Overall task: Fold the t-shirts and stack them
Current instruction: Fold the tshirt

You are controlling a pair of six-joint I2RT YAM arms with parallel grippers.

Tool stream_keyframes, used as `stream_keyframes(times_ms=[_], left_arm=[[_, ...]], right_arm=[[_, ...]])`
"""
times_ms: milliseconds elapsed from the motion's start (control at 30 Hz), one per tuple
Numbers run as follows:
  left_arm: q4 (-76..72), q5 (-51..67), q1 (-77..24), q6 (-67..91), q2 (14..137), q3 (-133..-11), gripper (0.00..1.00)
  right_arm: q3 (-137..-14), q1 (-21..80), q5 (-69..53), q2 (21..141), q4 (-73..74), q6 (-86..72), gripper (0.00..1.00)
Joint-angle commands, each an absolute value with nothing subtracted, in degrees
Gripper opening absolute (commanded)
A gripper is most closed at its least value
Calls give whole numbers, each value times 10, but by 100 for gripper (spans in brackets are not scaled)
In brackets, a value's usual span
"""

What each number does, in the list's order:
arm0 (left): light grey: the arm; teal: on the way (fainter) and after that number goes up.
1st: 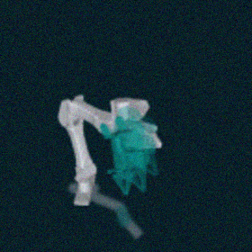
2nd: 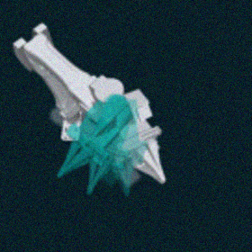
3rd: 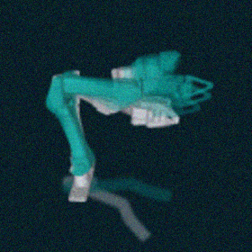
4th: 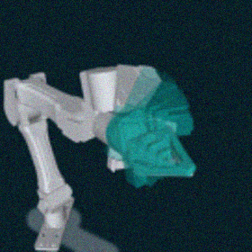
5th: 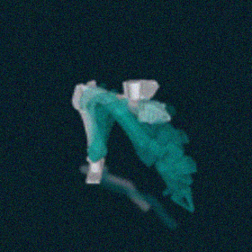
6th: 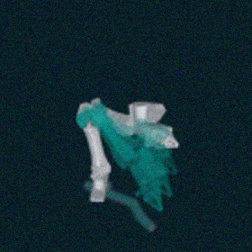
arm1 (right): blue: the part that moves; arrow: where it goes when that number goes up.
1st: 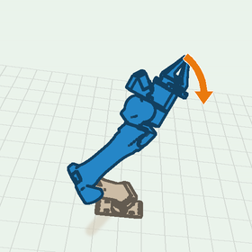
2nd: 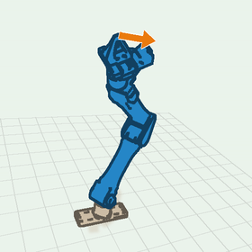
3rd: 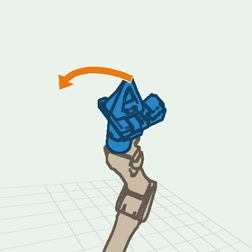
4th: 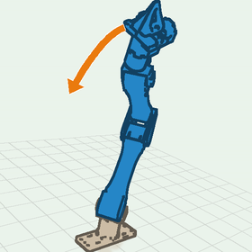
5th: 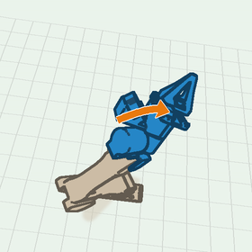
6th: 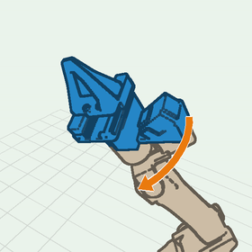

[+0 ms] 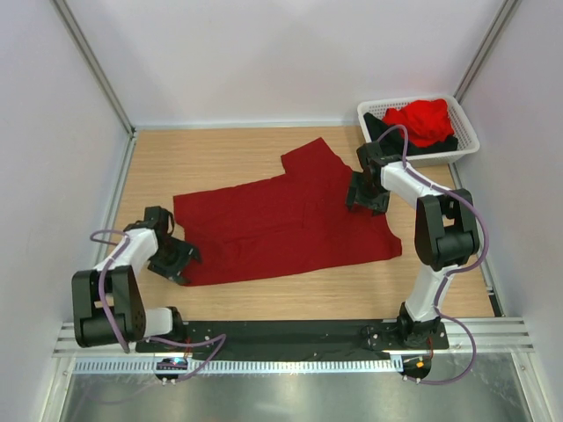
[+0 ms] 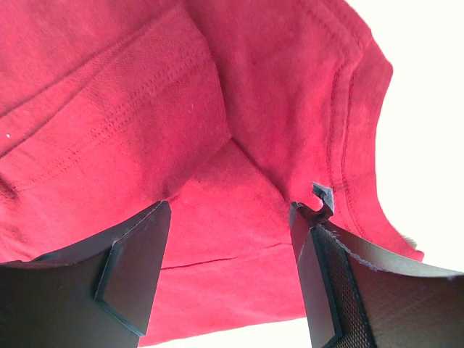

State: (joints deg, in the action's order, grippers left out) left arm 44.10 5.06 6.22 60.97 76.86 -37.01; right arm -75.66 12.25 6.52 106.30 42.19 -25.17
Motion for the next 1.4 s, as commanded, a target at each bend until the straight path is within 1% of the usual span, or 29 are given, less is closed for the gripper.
stream_keyframes(times_ms=[0, 33, 67, 100, 233, 333, 400, 533, 567, 633, 700, 800, 833, 900, 933, 1000, 1100, 1133, 1233, 1367], left_arm=[[498, 8, 72, 618, 727, -323, 64], [518, 7, 71, 628, 706, -325, 64], [548, -20, 72, 660, 687, -336, 64], [588, -28, 72, 671, 648, -342, 63], [661, -61, 72, 717, 563, -378, 63], [679, -80, 72, 702, 555, -413, 65], [668, -89, 72, 679, 561, -446, 68], [589, -65, 71, 616, 610, -506, 68], [572, -51, 71, 601, 625, -518, 64], [533, -5, 68, 545, 650, -552, 62], [498, 16, 60, 519, 699, -575, 62], [500, 21, 45, 490, 775, -633, 63], [502, 14, 40, 479, 791, -658, 66], [486, 4, 28, 467, 827, -671, 67], [473, -21, 26, 459, 835, -665, 68], [435, -28, 26, 443, 857, -654, 69], [397, -4, 26, 422, 887, -649, 69], [385, 4, 26, 417, 915, -653, 69], [374, 12, 26, 396, 967, -691, 69], [361, 27, 26, 390, 1026, -728, 70]], right_arm=[[-780, 126, 55, 1049, 410, -246, 74], [-779, 126, 54, 1050, 411, -245, 74], [-777, 126, 52, 1052, 409, -246, 74], [-775, 127, 49, 1054, 407, -246, 74], [-782, 127, 41, 1064, 405, -248, 74], [-795, 127, 37, 1072, 411, -250, 74], [-806, 131, 35, 1075, 414, -250, 74], [-831, 134, 36, 1088, 425, -255, 74], [-844, 135, 39, 1092, 429, -254, 75], [-852, 136, 41, 1099, 431, -255, 75], [-869, 136, 43, 1106, 433, -251, 75], [-900, 137, 53, 1125, 440, -229, 77], [-906, 138, 55, 1131, 439, -222, 78], [-913, 143, 68, 1144, 425, -185, 79], [-914, 144, 78, 1151, 405, -172, 81], [-932, 144, 100, 1179, 397, -146, 82], [-961, 146, 103, 1201, 394, -134, 82], [-966, 146, 102, 1204, 392, -134, 82], [-979, 145, 91, 1219, 374, -120, 83], [-1018, 145, 127, 1263, 401, -112, 82]])
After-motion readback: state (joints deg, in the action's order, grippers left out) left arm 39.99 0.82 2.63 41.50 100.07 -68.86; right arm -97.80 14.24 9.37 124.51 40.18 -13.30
